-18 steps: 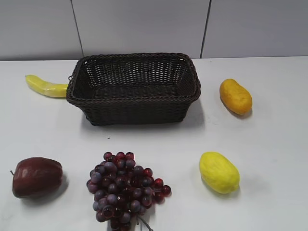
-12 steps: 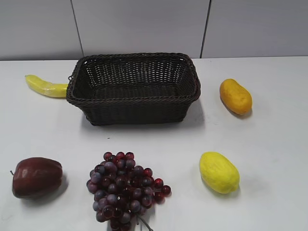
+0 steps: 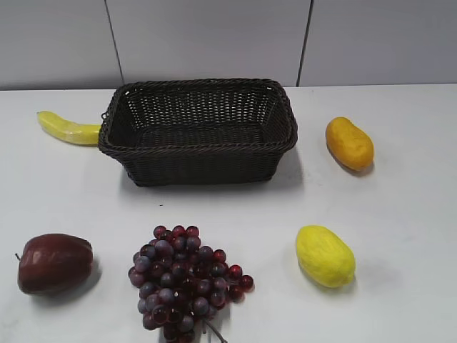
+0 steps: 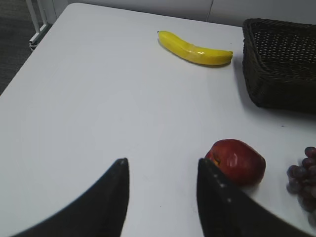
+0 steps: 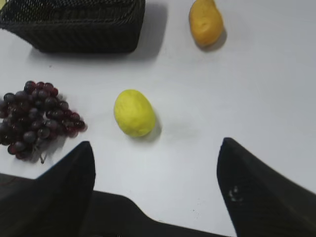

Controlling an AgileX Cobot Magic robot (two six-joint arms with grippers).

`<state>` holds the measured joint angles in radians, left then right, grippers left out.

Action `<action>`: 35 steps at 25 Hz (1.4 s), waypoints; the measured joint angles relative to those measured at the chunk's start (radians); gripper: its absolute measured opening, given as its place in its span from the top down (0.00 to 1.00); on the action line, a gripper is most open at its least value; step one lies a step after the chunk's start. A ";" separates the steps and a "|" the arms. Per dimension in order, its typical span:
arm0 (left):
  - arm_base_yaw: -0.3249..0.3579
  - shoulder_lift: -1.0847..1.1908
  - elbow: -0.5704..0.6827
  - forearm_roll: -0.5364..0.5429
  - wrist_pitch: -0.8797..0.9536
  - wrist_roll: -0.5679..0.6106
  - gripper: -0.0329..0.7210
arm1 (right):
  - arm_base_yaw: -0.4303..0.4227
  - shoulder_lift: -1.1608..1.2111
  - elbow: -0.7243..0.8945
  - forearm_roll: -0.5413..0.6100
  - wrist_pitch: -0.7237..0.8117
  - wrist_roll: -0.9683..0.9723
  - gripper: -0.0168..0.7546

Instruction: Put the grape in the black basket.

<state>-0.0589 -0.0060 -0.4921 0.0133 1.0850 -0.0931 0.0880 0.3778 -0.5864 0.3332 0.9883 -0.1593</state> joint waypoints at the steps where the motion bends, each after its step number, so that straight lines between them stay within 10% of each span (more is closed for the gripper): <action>1: 0.000 0.000 0.000 0.000 0.000 0.000 0.40 | 0.000 0.054 -0.004 0.012 -0.012 -0.030 0.28; 12: 0.000 0.000 0.000 0.000 0.000 0.000 0.40 | 0.037 0.586 -0.075 0.259 -0.215 -0.237 0.33; 22: 0.000 0.000 0.000 0.000 0.000 0.000 0.40 | 0.419 0.975 -0.284 0.155 -0.395 -0.270 0.33; 35: 0.000 0.000 0.000 0.000 0.000 0.000 0.40 | 0.708 1.445 -0.602 -0.008 -0.408 -0.263 0.33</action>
<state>-0.0589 -0.0060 -0.4921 0.0133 1.0850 -0.0931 0.7956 1.8231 -1.1888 0.3247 0.5798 -0.4222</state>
